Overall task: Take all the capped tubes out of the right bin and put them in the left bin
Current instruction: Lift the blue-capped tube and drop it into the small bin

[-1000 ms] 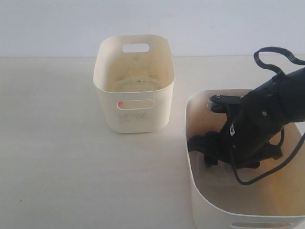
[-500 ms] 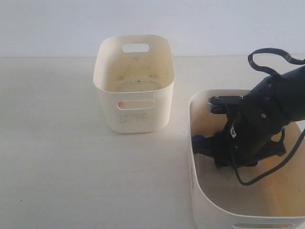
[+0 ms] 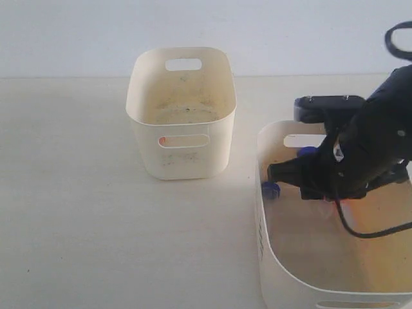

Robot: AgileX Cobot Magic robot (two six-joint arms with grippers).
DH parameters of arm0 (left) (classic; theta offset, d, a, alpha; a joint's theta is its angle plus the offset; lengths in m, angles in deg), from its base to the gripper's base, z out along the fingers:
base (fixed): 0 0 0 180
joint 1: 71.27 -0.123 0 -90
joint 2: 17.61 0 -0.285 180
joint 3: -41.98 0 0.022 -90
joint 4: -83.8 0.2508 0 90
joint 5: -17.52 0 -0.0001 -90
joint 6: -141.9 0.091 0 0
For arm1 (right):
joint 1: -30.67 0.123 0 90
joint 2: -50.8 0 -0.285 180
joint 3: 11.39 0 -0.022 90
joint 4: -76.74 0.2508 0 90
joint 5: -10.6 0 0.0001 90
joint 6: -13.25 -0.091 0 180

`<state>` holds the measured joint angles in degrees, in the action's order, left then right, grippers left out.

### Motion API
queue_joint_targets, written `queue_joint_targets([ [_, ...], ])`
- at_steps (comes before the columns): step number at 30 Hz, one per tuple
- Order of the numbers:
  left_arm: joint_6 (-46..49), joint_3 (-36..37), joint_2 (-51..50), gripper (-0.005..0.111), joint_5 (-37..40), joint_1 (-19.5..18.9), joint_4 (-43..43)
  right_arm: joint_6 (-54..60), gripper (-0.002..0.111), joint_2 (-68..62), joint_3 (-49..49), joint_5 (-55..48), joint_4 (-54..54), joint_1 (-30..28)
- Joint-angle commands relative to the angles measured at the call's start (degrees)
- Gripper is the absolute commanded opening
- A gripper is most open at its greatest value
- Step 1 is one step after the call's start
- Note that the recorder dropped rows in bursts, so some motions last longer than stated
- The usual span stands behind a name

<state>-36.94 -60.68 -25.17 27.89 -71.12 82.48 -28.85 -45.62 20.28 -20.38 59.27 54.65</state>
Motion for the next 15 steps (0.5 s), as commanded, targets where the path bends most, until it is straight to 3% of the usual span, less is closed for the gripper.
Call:
queue_joint_targets([
  [1,-0.2,-0.1,-0.2,0.004,-0.4,0.4,-0.2,1.7,0.000,8.2,0.3,-0.4,-1.3,-0.1],
  [6,-0.2,-0.1,-0.2,0.004,-0.4,0.4,-0.2,6.0,0.000,13.9,-6.2,3.0,0.8,-0.1],
  [15,-0.2,-0.1,-0.2,0.004,-0.4,0.4,-0.2,20.3,0.000,5.7,-16.8,13.2,21.8,1.8],
])
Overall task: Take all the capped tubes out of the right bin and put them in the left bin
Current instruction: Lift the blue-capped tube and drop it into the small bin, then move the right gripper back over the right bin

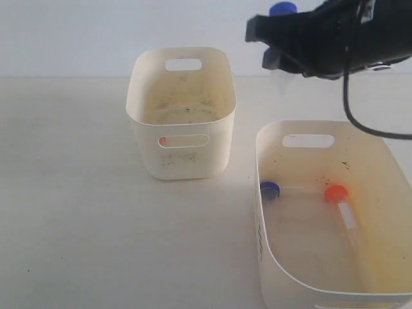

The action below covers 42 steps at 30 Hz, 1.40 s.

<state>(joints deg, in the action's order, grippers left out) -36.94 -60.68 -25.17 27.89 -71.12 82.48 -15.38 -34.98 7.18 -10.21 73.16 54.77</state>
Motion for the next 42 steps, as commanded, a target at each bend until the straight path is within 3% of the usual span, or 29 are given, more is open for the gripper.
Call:
queue_joint_targets([
  [1,-0.2,-0.1,-0.2,0.004,-0.4,0.4,-0.2,7.7,0.000,-6.8,-5.0,3.4,8.2,2.8],
  [6,-0.2,-0.1,-0.2,0.004,-0.4,0.4,-0.2,8.5,0.000,-15.3,-10.9,6.6,8.2,7.4],
  [11,-0.2,-0.1,-0.2,0.004,-0.4,0.4,-0.2,7.6,0.004,-23.2,-15.3,5.0,8.6,7.9],
  [13,-0.2,-0.1,-0.2,0.004,-0.4,0.4,-0.2,7.6,0.015,-25.0,-16.3,3.8,8.6,7.9],
  [17,-0.2,-0.1,-0.2,0.004,-0.4,0.4,-0.2,7.6,0.054,-26.6,-16.9,5.3,9.3,7.9],
  [20,-0.2,-0.1,-0.2,0.004,-0.4,0.4,-0.2,7.6,0.063,-26.7,-16.9,6.6,9.3,7.9],
  [27,-0.2,-0.1,-0.2,0.004,-0.4,0.4,-0.2,7.6,0.063,-26.5,-16.9,5.0,9.3,7.9],
  [30,-0.2,-0.1,-0.2,0.004,-0.4,0.4,-0.2,7.7,0.057,-24.9,-16.9,2.5,8.0,7.8],
  [34,-0.2,-0.1,-0.2,0.004,-0.4,0.4,-0.2,7.7,0.036,-20.2,-16.9,-1.7,2.6,7.8],
  [39,-0.2,-0.1,-0.2,0.004,-0.4,0.4,-0.2,7.4,0.000,-13.4,-16.9,-9.1,-2.3,6.1],
  [42,-0.2,-0.1,-0.2,0.004,-0.4,0.4,-0.2,4.9,0.000,-10.3,-16.6,-15.3,-4.2,3.2],
])
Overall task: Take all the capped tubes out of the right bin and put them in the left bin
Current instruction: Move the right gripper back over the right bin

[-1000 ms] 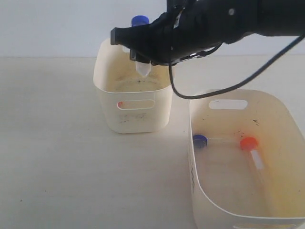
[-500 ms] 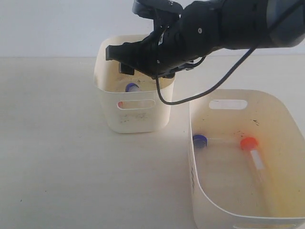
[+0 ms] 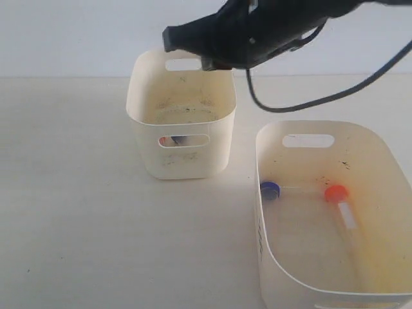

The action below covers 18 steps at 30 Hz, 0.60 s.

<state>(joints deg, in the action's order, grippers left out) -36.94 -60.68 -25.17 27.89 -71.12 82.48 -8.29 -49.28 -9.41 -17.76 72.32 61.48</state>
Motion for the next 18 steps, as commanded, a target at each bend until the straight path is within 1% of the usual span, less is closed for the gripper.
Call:
queue_joint_targets([
  [1,-0.2,-0.1,-0.2,0.004,-0.4,0.4,-0.2,-2.5,0.000,4.7,0.4,-9.8,-3.9,-4.7],
  [3,-0.2,-0.1,-0.2,0.004,-0.4,0.4,-0.2,-2.8,0.000,6.5,2.3,-12.9,-4.3,-7.1],
  [6,-0.2,-0.1,-0.2,0.004,-0.4,0.4,-0.2,-2.1,0.000,8.8,7.6,-14.0,-4.7,-9.0],
  [11,-0.2,-0.1,-0.2,0.004,-0.4,0.4,-0.2,-1.9,0.000,10.5,16.0,-14.5,-3.2,-9.1],
  [18,-0.2,-0.1,-0.2,0.004,-0.4,0.4,-0.2,-1.9,0.000,10.4,23.4,-11.7,-0.7,-9.1],
])
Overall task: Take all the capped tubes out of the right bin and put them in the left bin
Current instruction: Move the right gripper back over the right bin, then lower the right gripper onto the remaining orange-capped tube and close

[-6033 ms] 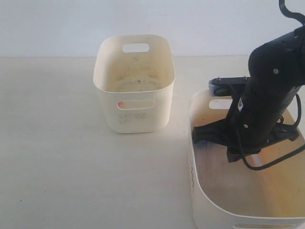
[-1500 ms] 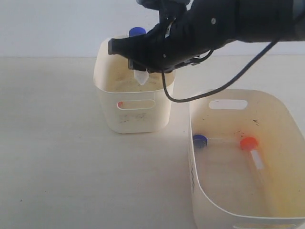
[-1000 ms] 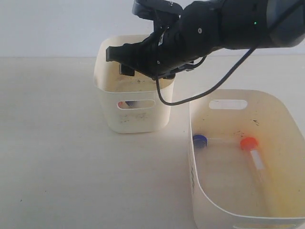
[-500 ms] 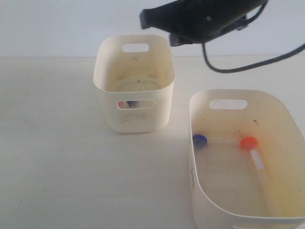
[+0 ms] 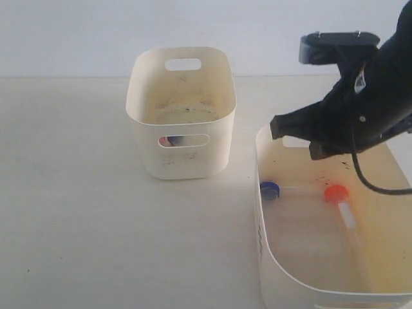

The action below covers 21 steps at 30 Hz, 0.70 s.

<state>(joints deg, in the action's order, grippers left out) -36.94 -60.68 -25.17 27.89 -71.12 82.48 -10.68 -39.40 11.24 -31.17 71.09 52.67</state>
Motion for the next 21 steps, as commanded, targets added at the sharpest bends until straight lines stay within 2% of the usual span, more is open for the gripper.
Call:
queue_joint_targets([
  [1,-0.2,-0.1,-0.2,0.004,-0.4,0.4,-0.2,0.5,0.000,0.6,3.4,1.7,0.6,-0.3],
  [21,-0.2,-0.1,-0.2,0.004,-0.4,0.4,-0.2,-4.7,0.000,-2.0,5.3,1.2,2.5,-0.2],
])
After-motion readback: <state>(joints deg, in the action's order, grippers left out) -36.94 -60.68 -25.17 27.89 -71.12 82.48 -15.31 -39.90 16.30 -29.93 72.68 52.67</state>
